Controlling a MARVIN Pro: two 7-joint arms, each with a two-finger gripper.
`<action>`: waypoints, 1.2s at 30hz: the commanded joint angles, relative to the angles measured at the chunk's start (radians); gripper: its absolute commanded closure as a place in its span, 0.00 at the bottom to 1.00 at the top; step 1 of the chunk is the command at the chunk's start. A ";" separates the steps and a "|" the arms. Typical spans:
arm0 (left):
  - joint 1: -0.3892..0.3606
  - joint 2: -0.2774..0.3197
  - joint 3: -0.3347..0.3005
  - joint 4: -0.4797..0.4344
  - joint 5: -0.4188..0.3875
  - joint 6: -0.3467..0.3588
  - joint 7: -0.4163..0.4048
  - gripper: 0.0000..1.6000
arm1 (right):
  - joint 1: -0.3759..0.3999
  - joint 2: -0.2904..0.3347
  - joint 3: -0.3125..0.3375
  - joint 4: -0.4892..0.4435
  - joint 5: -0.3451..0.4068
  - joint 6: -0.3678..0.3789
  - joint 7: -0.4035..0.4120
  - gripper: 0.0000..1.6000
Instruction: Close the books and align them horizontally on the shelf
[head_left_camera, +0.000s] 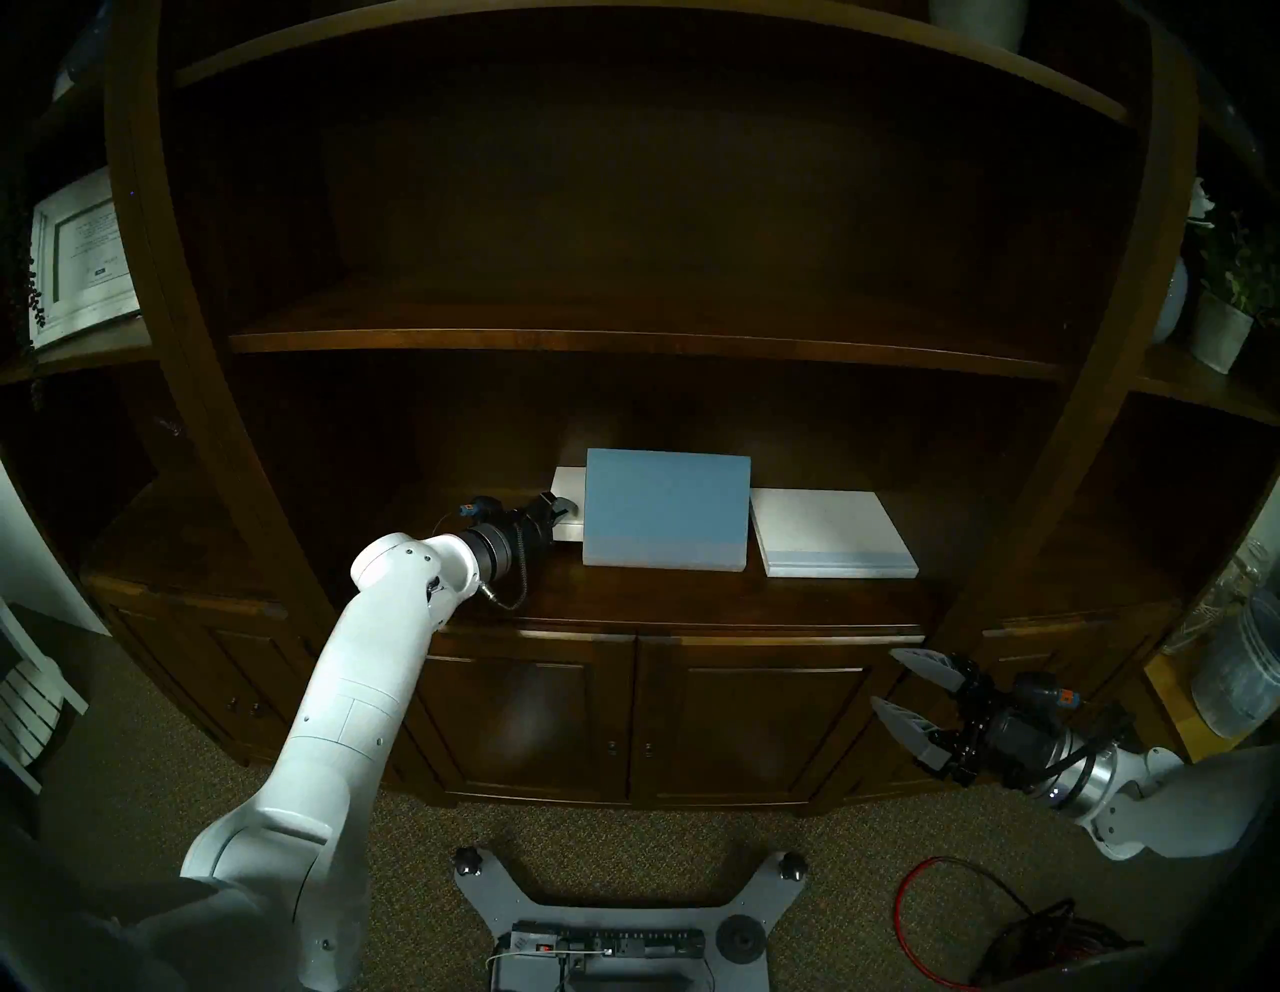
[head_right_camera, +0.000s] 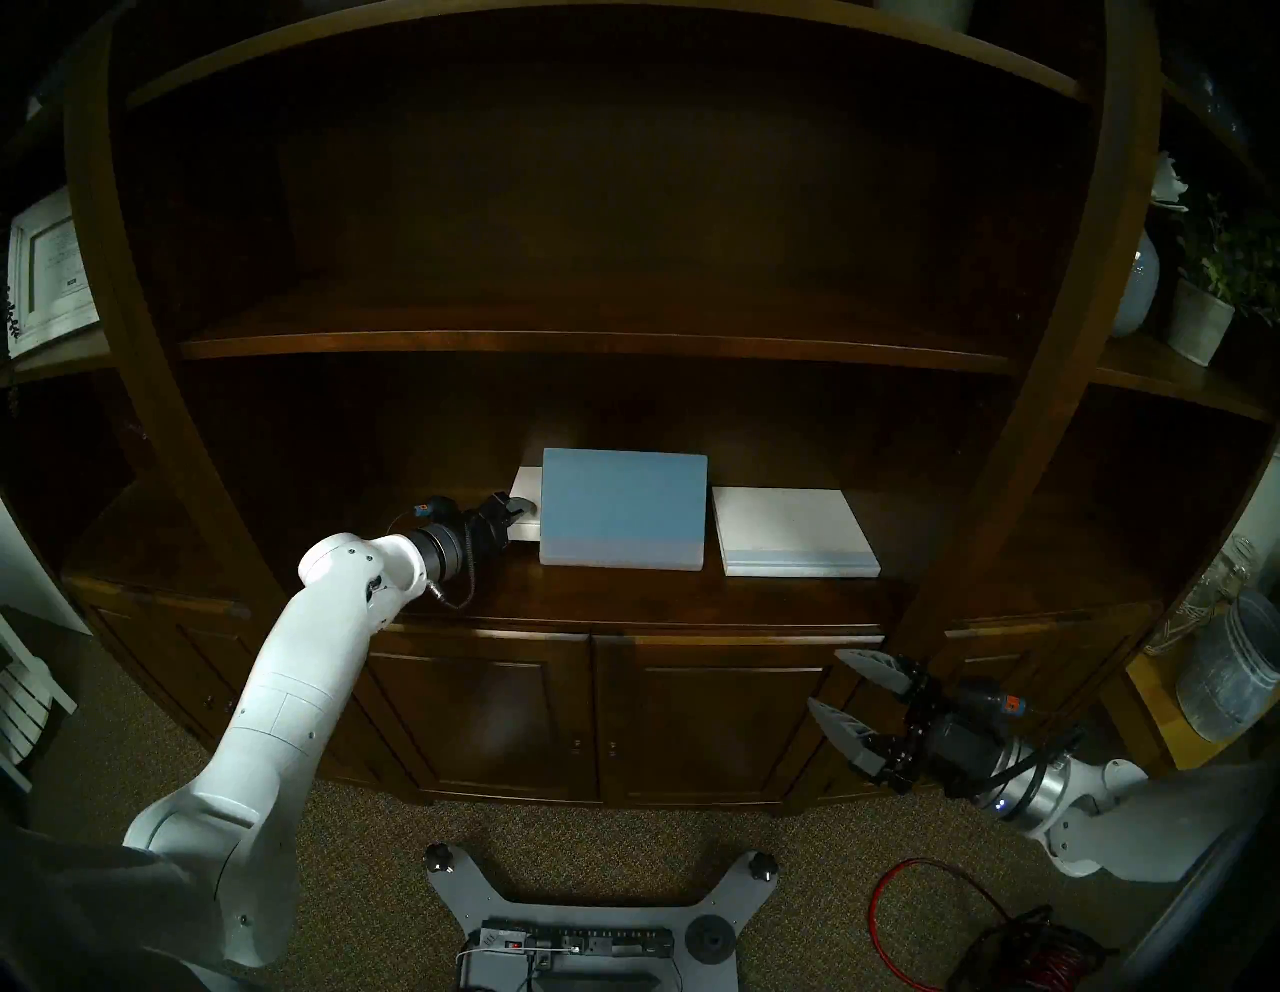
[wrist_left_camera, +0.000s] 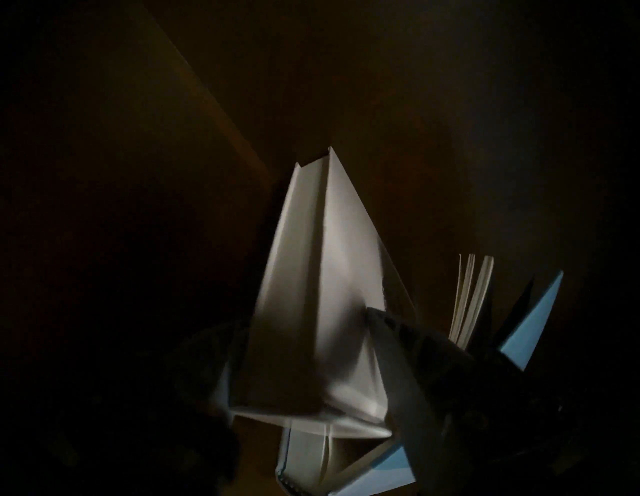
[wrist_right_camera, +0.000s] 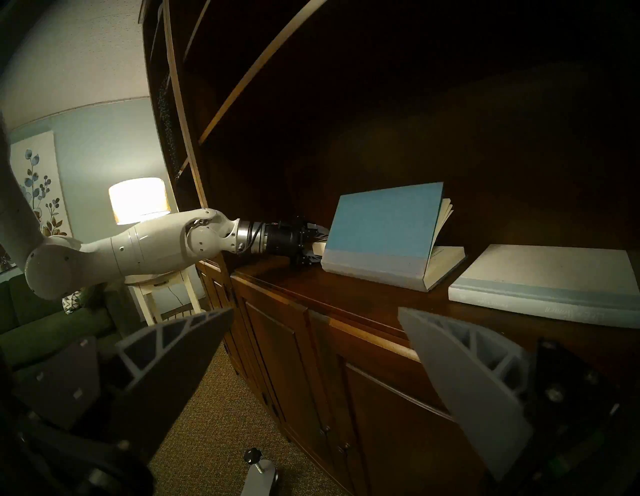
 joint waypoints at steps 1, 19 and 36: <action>-0.103 -0.008 -0.001 -0.003 -0.004 0.025 -0.010 0.58 | 0.014 0.006 0.014 -0.002 0.002 -0.004 -0.001 0.00; -0.192 0.104 -0.103 0.114 -0.029 0.136 -0.026 1.00 | 0.015 0.006 0.013 -0.002 0.002 -0.004 0.000 0.00; -0.288 0.185 -0.160 0.272 -0.036 0.159 -0.051 1.00 | 0.016 0.006 0.012 -0.002 0.002 -0.004 0.000 0.00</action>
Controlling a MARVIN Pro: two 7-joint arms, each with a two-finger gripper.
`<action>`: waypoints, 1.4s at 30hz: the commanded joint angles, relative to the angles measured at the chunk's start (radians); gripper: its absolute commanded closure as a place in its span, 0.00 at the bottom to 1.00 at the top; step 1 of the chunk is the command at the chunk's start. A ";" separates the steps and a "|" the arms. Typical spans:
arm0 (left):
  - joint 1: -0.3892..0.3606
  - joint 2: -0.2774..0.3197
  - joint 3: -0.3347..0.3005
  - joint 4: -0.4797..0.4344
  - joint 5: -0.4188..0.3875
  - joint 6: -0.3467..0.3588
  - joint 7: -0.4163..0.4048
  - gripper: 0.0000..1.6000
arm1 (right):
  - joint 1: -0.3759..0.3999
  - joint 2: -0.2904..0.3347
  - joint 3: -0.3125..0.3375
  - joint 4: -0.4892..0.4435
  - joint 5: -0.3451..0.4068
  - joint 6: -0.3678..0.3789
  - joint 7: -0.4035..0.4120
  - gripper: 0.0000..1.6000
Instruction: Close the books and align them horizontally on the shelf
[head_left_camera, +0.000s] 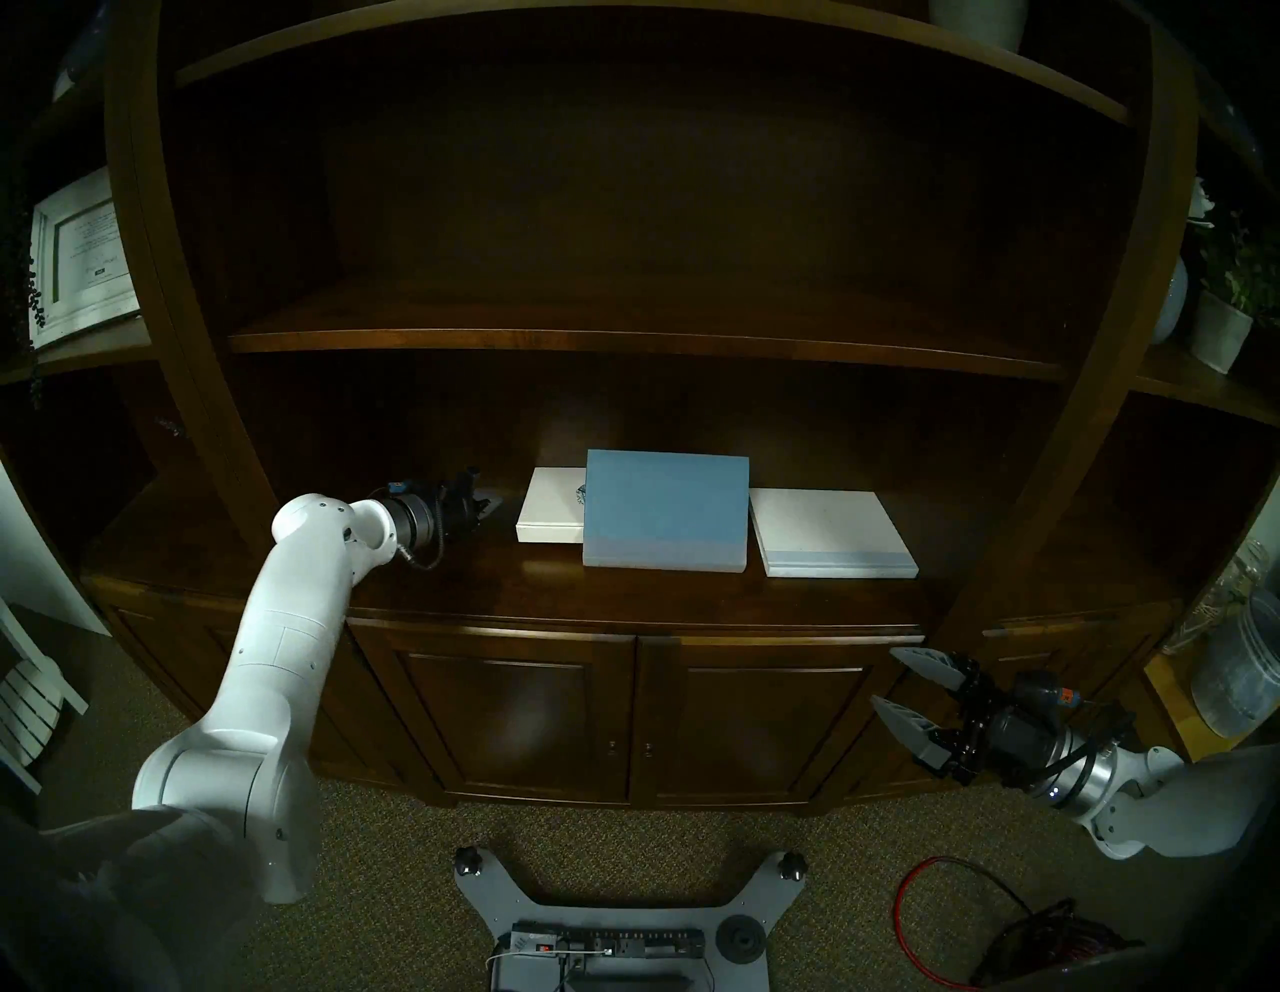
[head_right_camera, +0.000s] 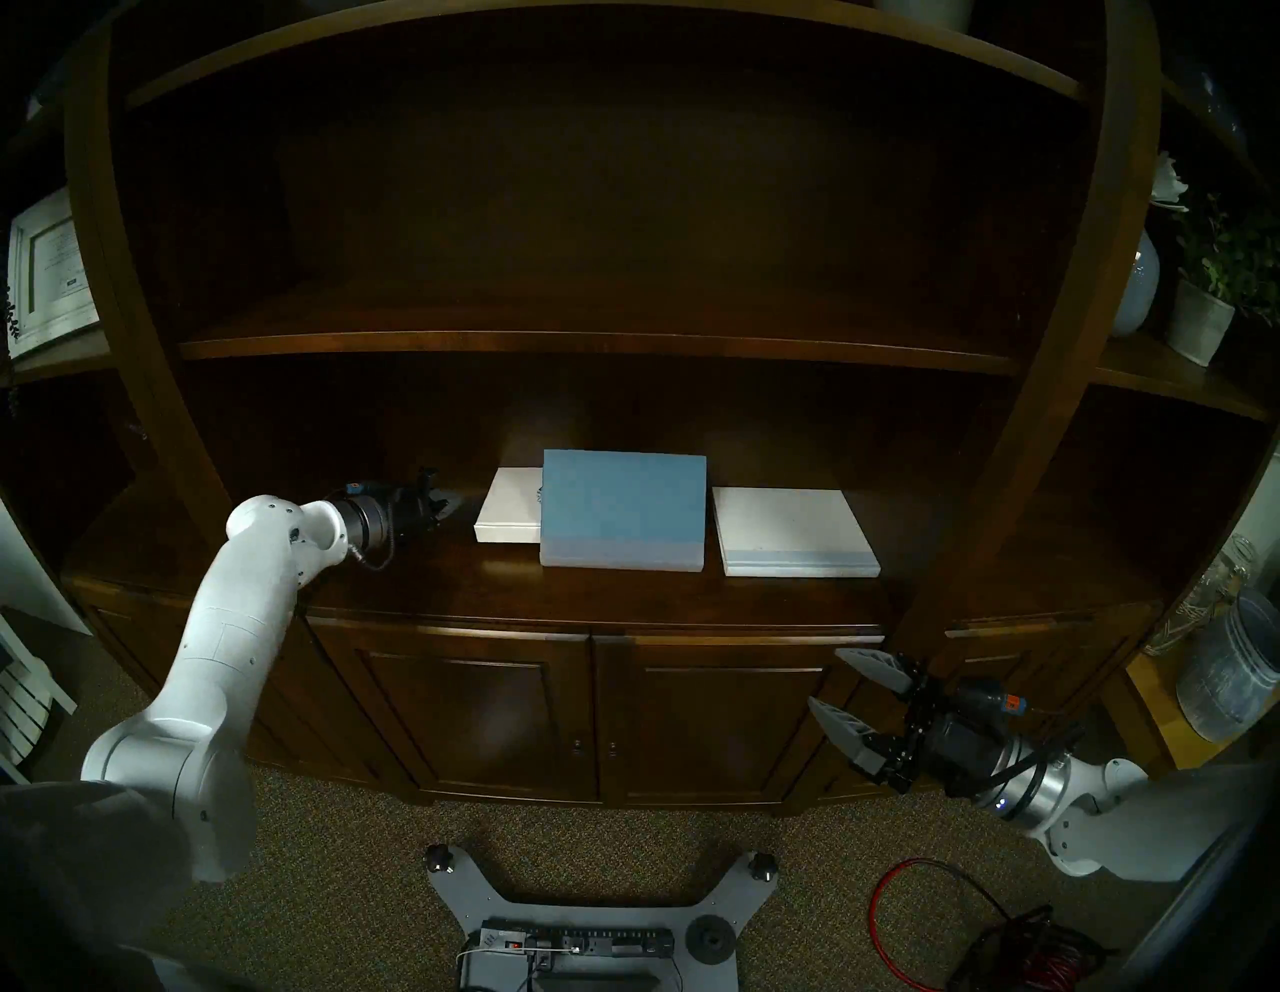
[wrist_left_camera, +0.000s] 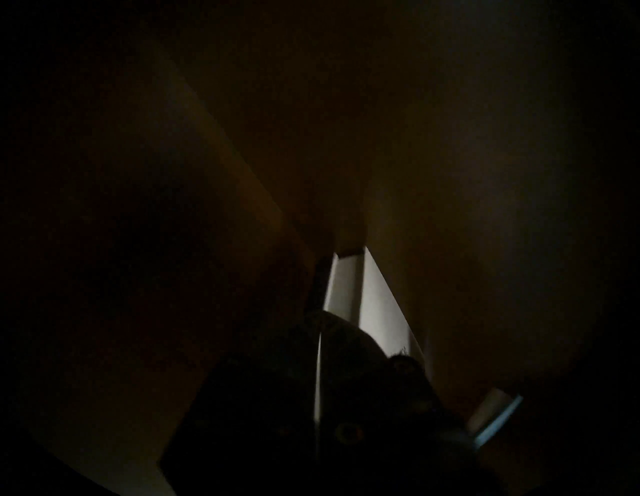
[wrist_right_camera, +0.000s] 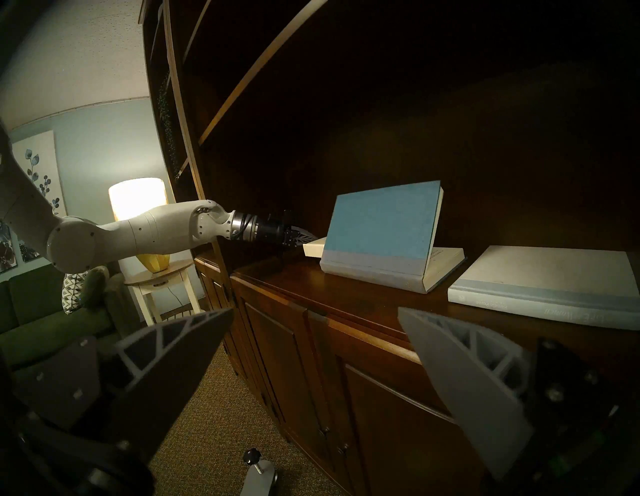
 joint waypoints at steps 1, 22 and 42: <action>-0.106 0.050 -0.022 0.018 -0.006 -0.008 -0.027 1.00 | 0.013 0.005 0.013 -0.002 0.001 -0.004 0.000 0.00; -0.159 0.027 0.050 0.012 -0.002 0.075 -0.131 1.00 | 0.014 0.006 0.013 -0.002 0.001 -0.005 0.000 0.00; -0.034 0.105 0.210 -0.246 0.043 0.157 -0.405 0.81 | 0.016 0.006 0.014 -0.002 0.002 -0.006 0.000 0.00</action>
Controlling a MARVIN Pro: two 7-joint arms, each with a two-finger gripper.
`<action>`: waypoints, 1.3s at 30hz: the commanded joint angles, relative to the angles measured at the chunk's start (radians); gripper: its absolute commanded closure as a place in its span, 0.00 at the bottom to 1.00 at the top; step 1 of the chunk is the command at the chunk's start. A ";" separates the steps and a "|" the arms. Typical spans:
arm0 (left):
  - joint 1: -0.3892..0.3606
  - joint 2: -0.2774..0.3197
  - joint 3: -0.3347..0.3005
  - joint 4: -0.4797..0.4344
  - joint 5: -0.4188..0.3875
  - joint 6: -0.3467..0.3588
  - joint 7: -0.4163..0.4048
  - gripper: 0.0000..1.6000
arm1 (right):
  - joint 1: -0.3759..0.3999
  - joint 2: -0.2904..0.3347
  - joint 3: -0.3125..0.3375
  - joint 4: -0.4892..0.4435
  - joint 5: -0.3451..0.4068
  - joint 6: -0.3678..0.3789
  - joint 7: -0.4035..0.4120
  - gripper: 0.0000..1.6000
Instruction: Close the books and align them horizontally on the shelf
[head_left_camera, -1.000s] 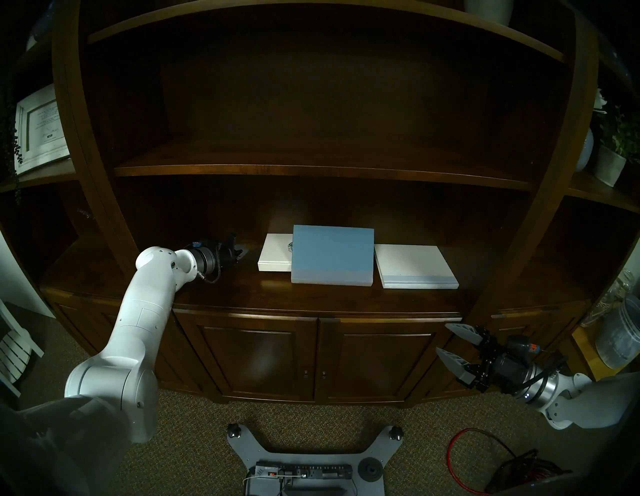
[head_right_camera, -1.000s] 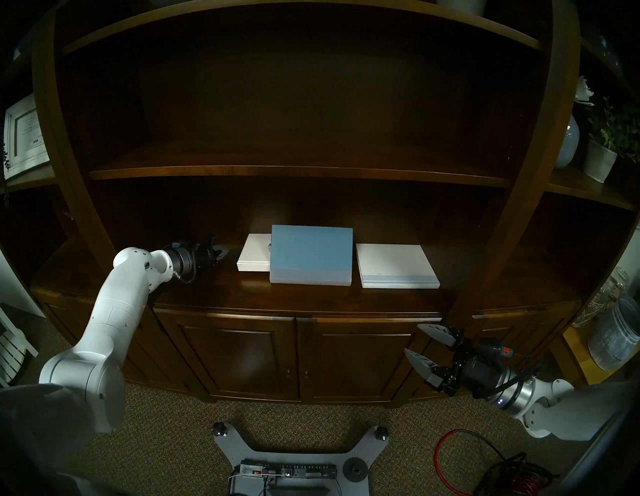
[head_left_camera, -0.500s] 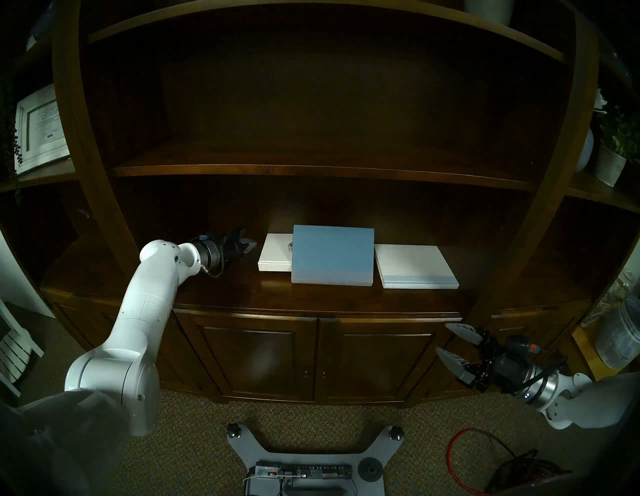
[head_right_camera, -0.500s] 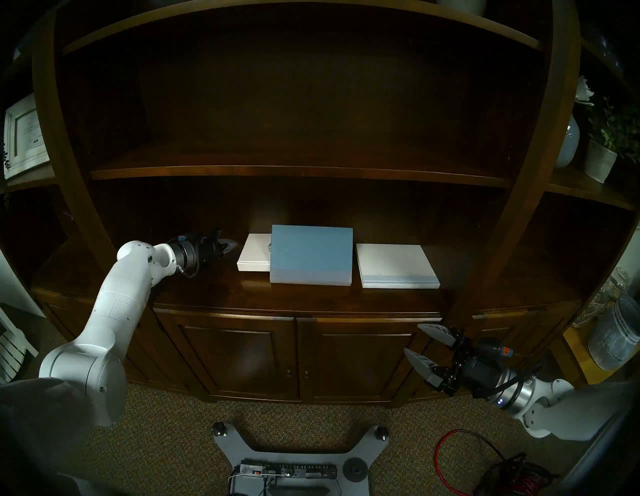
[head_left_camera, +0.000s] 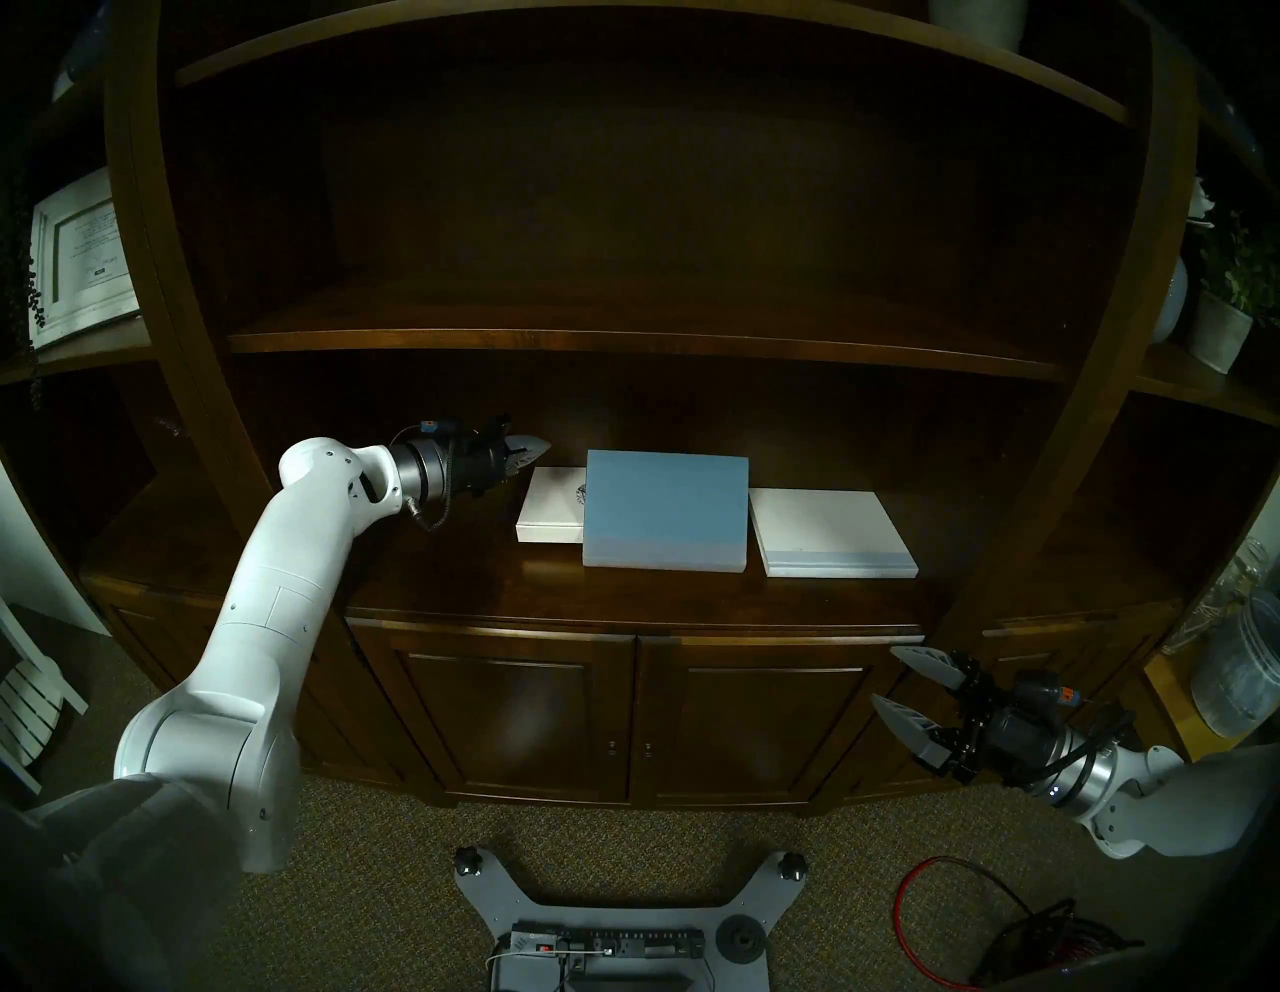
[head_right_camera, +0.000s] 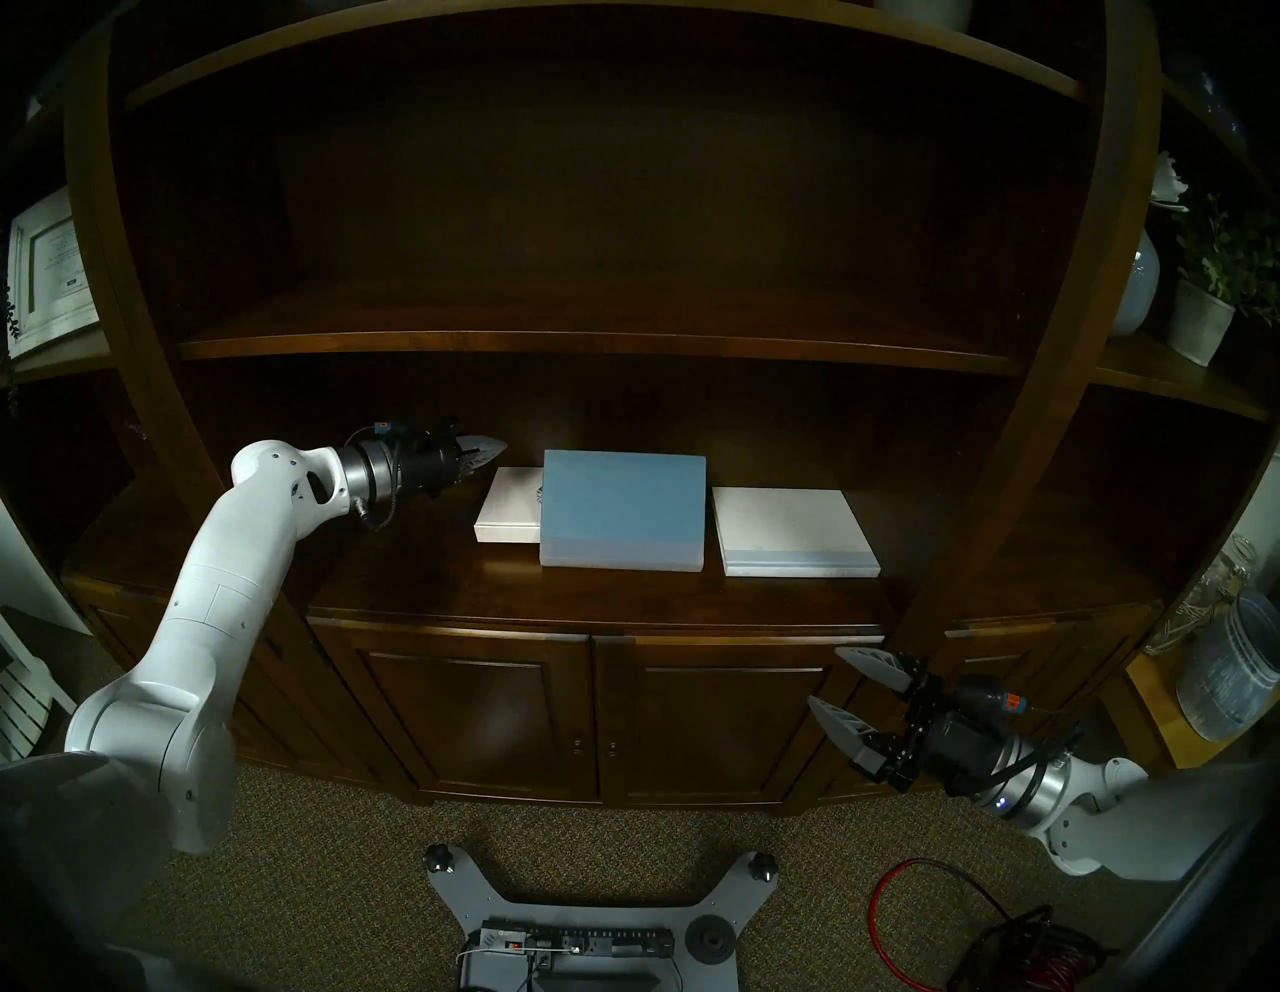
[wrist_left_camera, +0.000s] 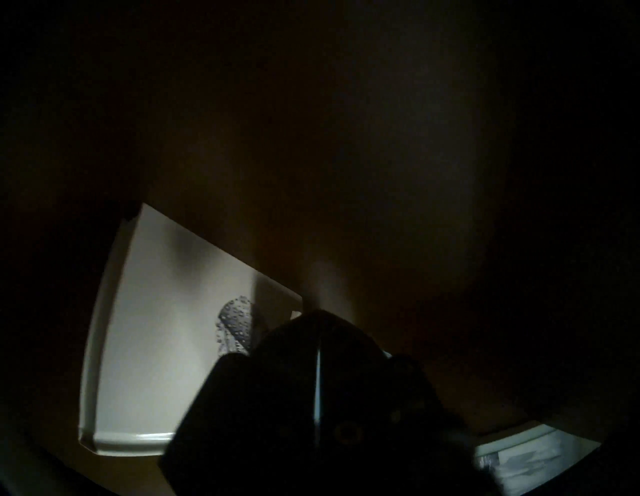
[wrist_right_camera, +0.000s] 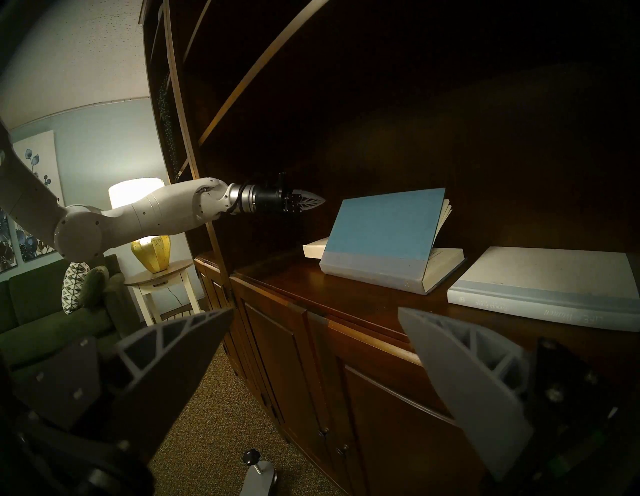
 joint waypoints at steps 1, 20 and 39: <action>0.032 0.053 0.053 -0.120 0.043 -0.014 -0.121 0.69 | 0.014 0.006 0.014 -0.002 0.001 -0.006 0.000 0.00; 0.188 0.152 -0.006 -0.359 0.000 -0.003 -0.194 0.09 | 0.014 0.006 0.013 -0.002 0.001 -0.006 0.000 0.00; 0.483 0.036 -0.058 -0.600 -0.102 -0.006 0.120 0.00 | 0.014 0.006 0.013 -0.002 0.002 -0.006 0.001 0.00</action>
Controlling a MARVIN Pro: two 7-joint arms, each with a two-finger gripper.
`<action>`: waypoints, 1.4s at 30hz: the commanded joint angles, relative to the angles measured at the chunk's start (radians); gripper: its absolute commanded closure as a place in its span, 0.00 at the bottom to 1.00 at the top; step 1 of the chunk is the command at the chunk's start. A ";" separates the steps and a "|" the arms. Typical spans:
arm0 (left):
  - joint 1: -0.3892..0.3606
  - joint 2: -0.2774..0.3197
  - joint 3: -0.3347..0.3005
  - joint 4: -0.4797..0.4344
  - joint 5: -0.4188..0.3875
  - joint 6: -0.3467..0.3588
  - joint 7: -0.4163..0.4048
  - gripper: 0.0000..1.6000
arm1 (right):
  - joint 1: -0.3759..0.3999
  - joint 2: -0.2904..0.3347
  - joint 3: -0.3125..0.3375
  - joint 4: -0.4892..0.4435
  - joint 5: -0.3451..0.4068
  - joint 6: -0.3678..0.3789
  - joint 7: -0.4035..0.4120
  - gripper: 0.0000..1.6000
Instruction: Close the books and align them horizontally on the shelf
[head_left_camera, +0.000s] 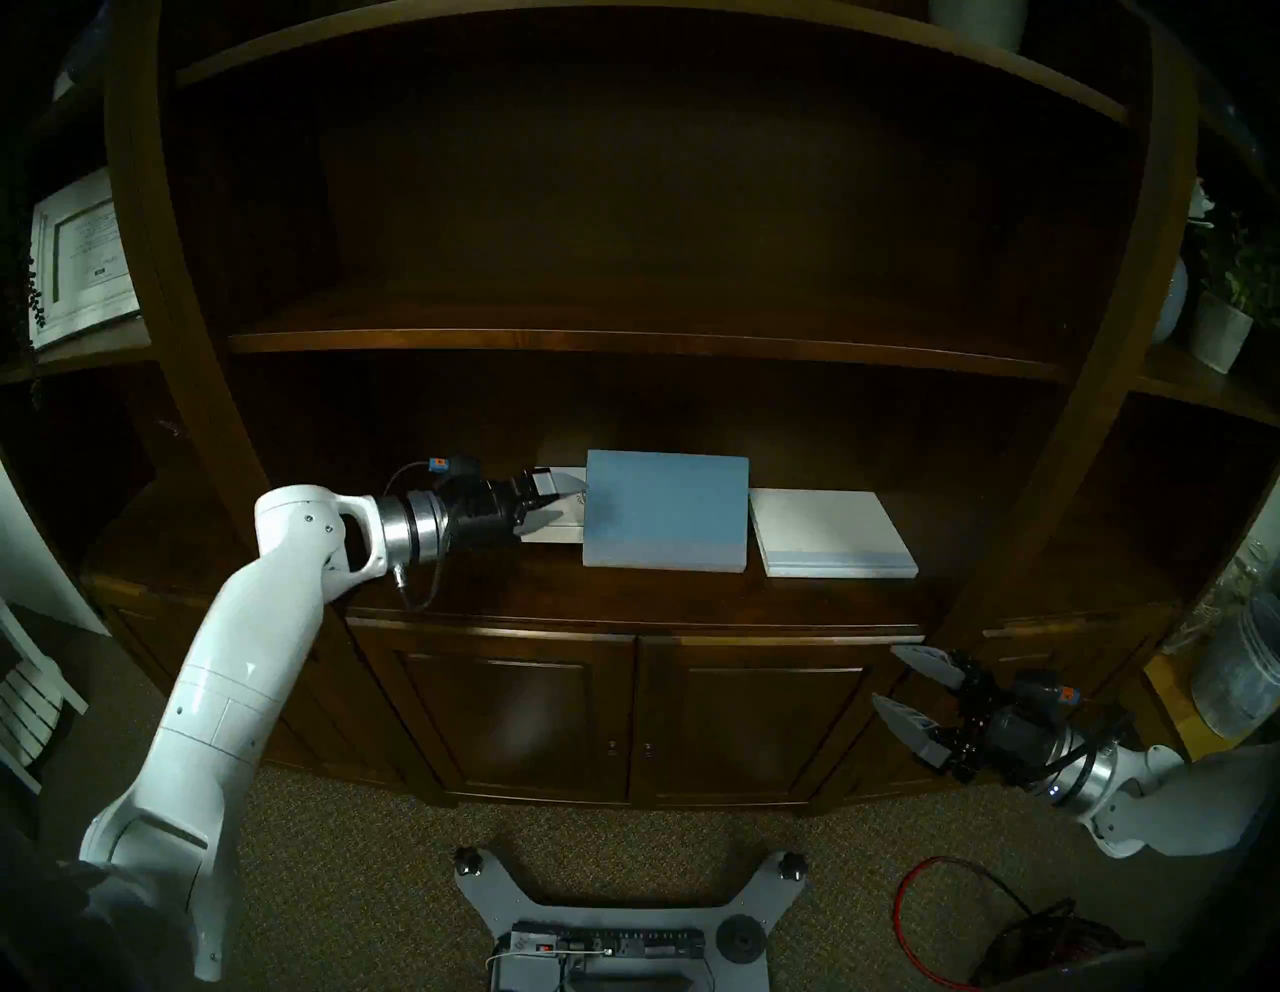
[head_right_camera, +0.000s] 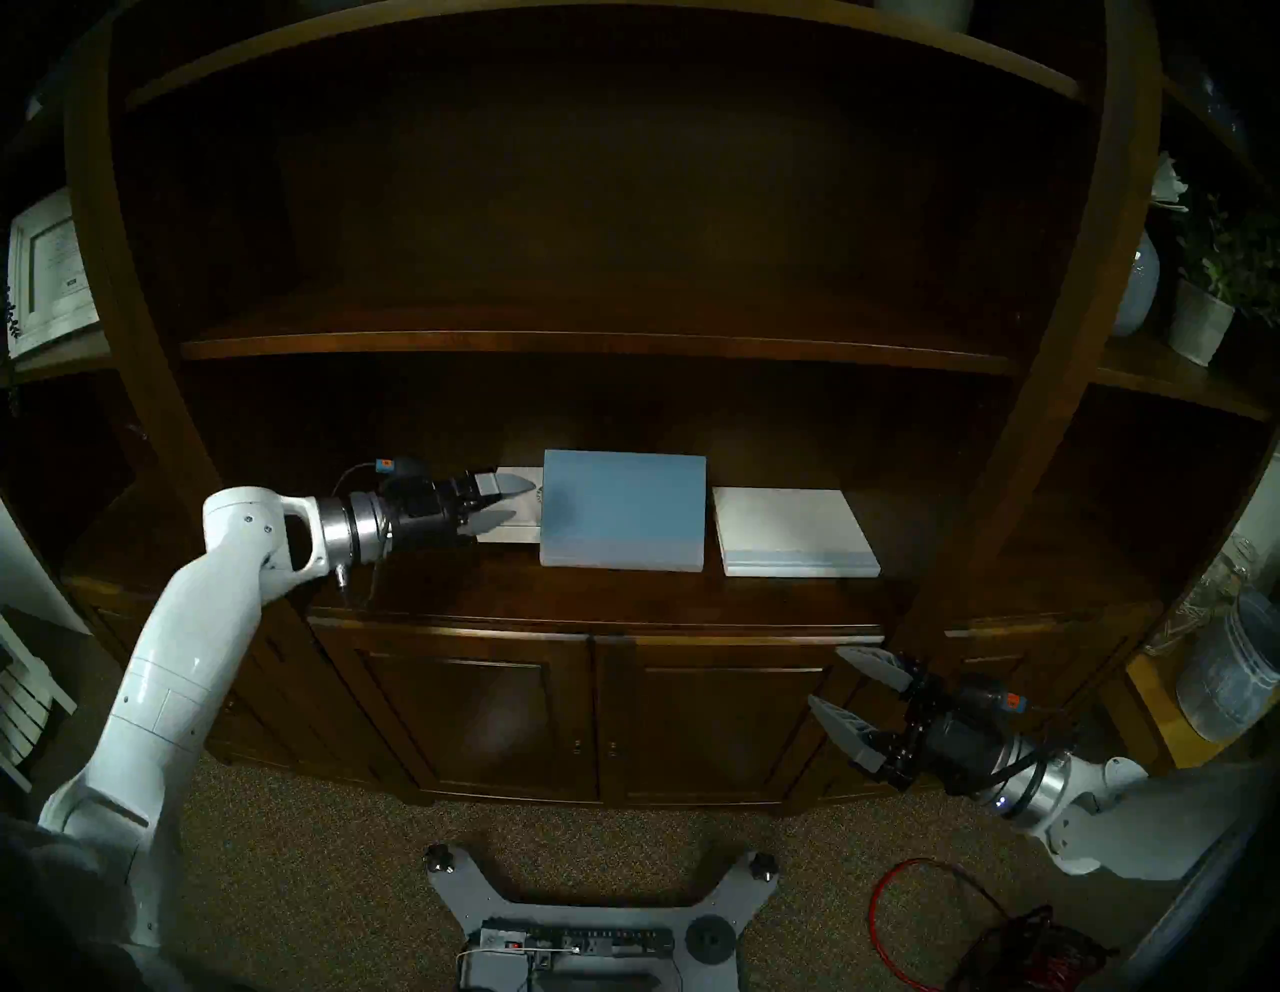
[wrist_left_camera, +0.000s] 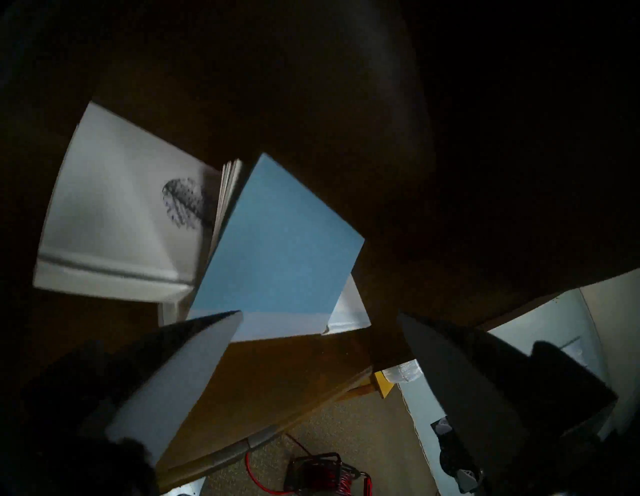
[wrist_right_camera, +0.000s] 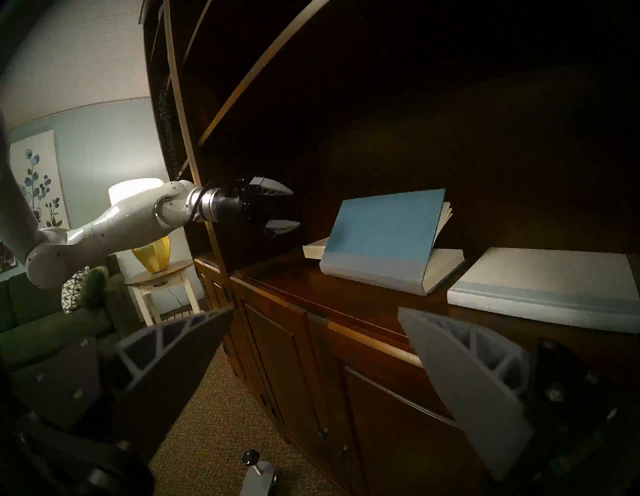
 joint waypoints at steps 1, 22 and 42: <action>0.084 -0.062 -0.043 -0.114 -0.061 -0.003 0.076 0.00 | 0.013 0.006 0.013 -0.002 0.001 -0.006 0.000 0.00; 0.093 -0.280 -0.125 -0.101 -0.190 -0.164 0.437 0.00 | 0.013 0.006 0.013 -0.002 0.001 -0.006 0.000 0.00; -0.060 -0.321 -0.111 0.106 -0.167 -0.267 0.476 0.00 | 0.013 0.006 0.013 -0.002 0.001 -0.006 0.000 0.00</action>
